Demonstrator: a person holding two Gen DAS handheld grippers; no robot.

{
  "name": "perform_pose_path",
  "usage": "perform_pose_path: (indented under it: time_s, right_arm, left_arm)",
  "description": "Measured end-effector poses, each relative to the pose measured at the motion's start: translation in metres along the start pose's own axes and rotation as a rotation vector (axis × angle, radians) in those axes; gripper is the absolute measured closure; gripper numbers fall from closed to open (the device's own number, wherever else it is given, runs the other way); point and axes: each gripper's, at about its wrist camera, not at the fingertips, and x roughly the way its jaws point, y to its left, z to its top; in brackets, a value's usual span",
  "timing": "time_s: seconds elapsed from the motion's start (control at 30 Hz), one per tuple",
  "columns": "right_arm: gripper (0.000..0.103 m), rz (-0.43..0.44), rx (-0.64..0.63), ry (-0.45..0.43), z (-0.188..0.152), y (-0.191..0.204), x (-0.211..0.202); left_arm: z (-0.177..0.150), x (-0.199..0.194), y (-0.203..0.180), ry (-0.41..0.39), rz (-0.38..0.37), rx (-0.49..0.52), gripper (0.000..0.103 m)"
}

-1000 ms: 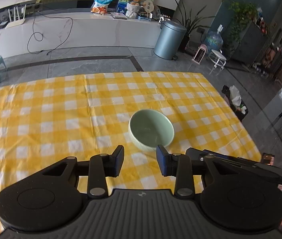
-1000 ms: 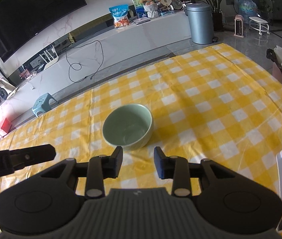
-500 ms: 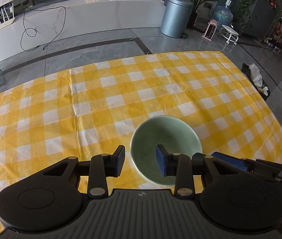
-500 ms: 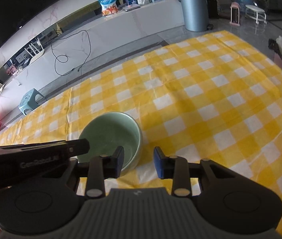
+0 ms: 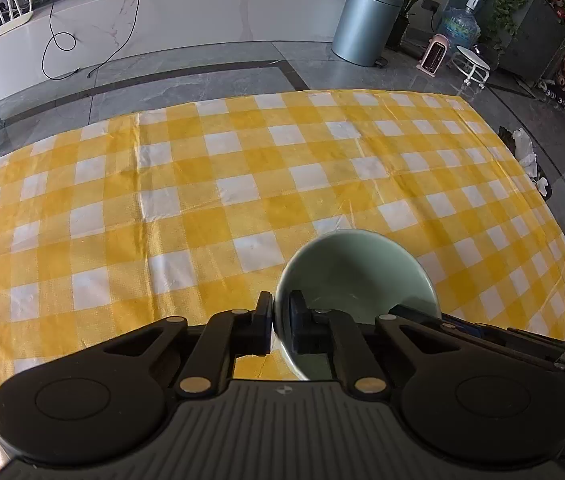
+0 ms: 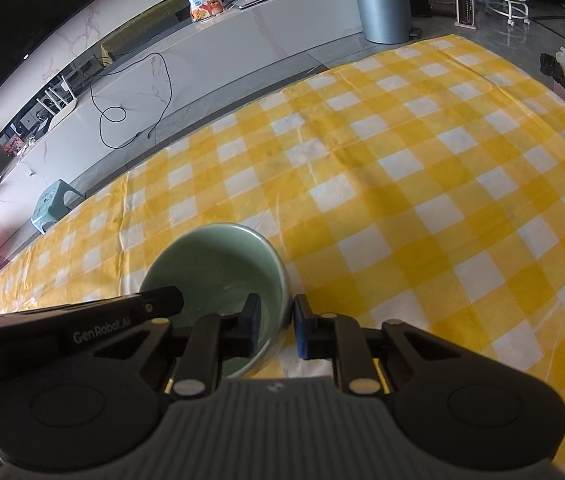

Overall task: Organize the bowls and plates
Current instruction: 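Lift the green bowl and carry it over the orange bowl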

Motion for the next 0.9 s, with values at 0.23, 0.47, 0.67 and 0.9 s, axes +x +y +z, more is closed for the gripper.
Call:
perform_pose_path:
  time_s: [0.23,0.47,0.67,0.9]
  right_arm:
    - [0.095,-0.02,0.008,0.006,0.001,0.001,0.0]
    - [0.096,0.0,0.01,-0.006,-0.006,0.002,-0.019]
    - [0.096,0.031,0.001,-0.04,-0.016,0.011,-0.055]
    - [0.096,0.096,-0.007,-0.081,-0.043,0.023,-0.111]
  left_arm:
    - [-0.001,-0.003,0.0,0.008,0.01,-0.022,0.095]
    - [-0.009,-0.029,0.0,-0.01,0.002,-0.045,0.096]
    - [-0.023,-0.071,0.005,-0.042,-0.016,-0.107,0.096]
    - [-0.052,-0.137,0.006,-0.1,-0.017,-0.143,0.096]
